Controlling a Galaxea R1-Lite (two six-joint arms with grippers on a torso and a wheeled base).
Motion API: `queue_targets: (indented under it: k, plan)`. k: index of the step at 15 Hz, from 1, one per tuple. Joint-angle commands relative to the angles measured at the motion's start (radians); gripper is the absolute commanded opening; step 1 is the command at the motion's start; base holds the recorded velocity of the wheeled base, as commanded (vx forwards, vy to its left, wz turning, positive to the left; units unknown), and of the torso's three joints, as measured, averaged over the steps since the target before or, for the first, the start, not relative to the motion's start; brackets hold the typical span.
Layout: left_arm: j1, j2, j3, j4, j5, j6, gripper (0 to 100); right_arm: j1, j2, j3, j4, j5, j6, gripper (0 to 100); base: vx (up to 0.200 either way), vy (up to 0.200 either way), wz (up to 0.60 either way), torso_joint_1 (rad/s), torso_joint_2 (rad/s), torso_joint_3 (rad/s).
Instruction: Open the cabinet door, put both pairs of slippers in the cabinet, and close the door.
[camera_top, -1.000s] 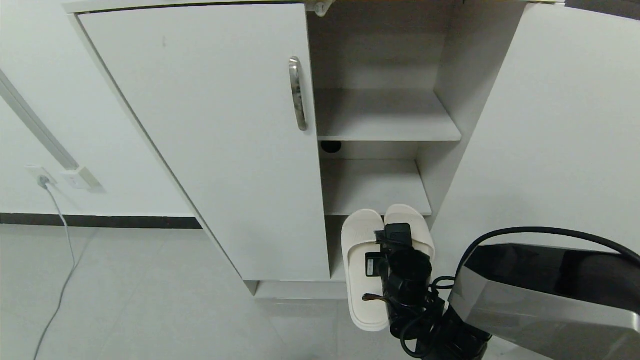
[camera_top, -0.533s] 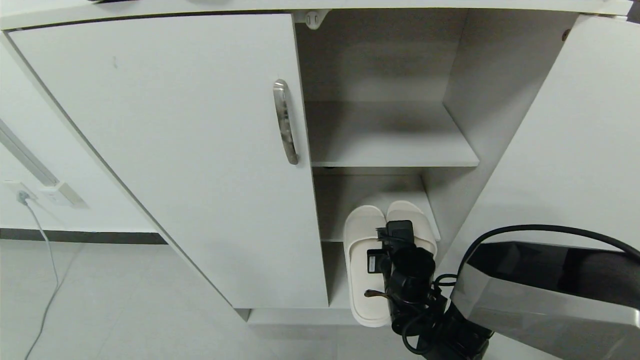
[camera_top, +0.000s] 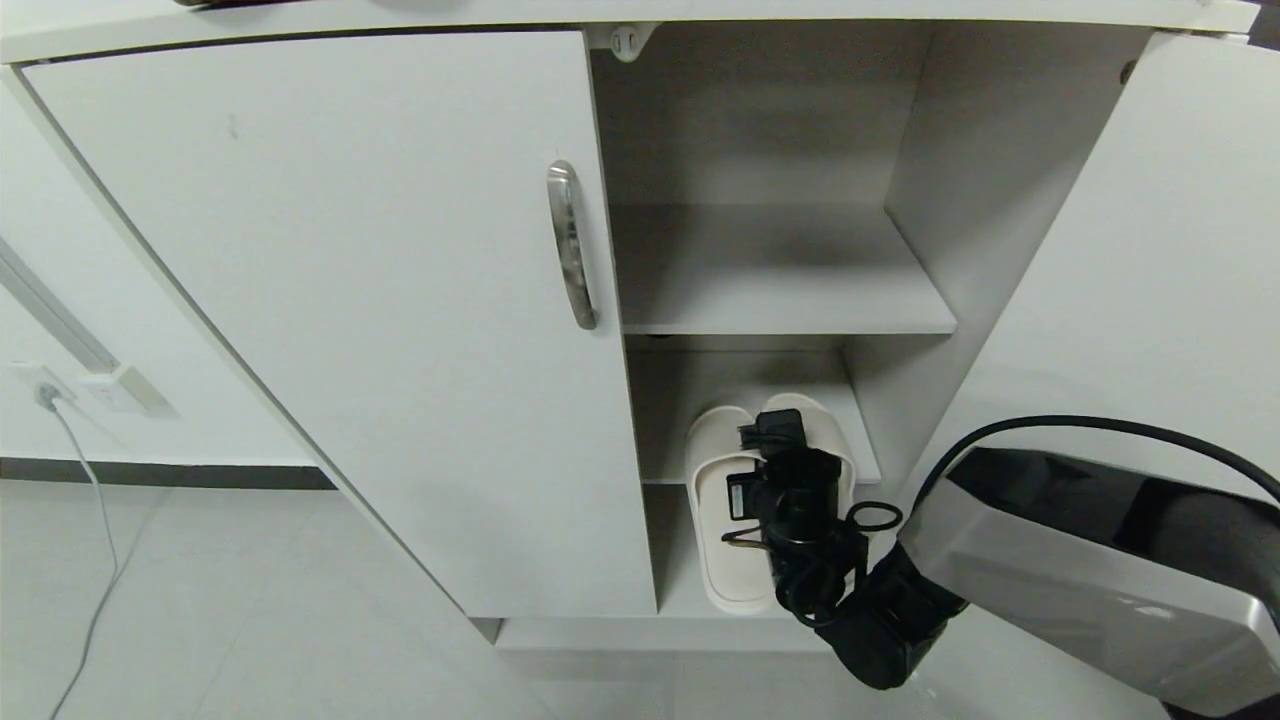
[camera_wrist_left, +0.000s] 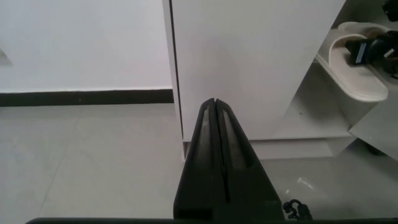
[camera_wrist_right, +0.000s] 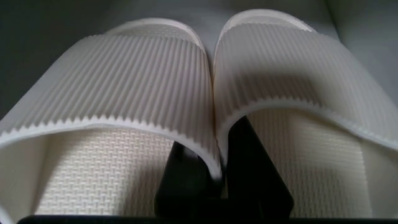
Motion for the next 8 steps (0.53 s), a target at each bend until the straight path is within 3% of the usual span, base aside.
queue_targets:
  k: [1, 8]
  plan:
    - [0.0, 0.001, 0.0, 0.0, 0.004, 0.001, 0, -0.021, 0.008, -0.104, 0.092, 0.025, 0.022, 0, 0.0, 0.0, 0.0, 0.0, 0.0, 0.0]
    - [0.0, 0.001, 0.0, 0.0, 0.006, -0.001, 0, -0.098, 0.093, -0.443, 0.295, 0.047, 0.027, 0, 0.0, 0.0, 0.0, 0.0, 0.0, 0.0]
